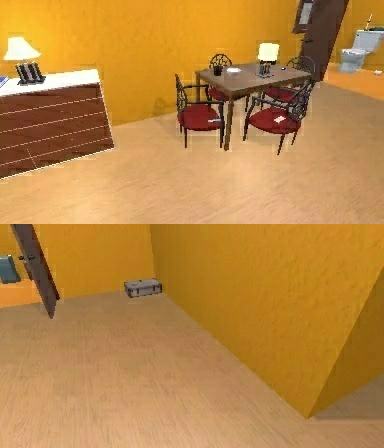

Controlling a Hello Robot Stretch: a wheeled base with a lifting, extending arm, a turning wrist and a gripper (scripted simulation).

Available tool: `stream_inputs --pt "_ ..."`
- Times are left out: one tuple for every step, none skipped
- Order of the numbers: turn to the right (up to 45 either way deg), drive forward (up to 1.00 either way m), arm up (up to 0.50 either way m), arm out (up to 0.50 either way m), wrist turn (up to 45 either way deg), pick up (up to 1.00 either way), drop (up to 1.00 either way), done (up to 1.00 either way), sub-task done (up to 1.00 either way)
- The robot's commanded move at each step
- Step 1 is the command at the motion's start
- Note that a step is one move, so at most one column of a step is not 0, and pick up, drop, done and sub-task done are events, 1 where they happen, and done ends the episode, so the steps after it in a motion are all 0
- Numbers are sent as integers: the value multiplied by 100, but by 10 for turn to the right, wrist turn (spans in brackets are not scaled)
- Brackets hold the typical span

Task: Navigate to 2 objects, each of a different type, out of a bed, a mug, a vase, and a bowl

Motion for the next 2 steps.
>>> stream_inputs --pt "0 30 0 0 0 0 0 0 0" --pt "270 0 0 0 0 0 0 0 0"
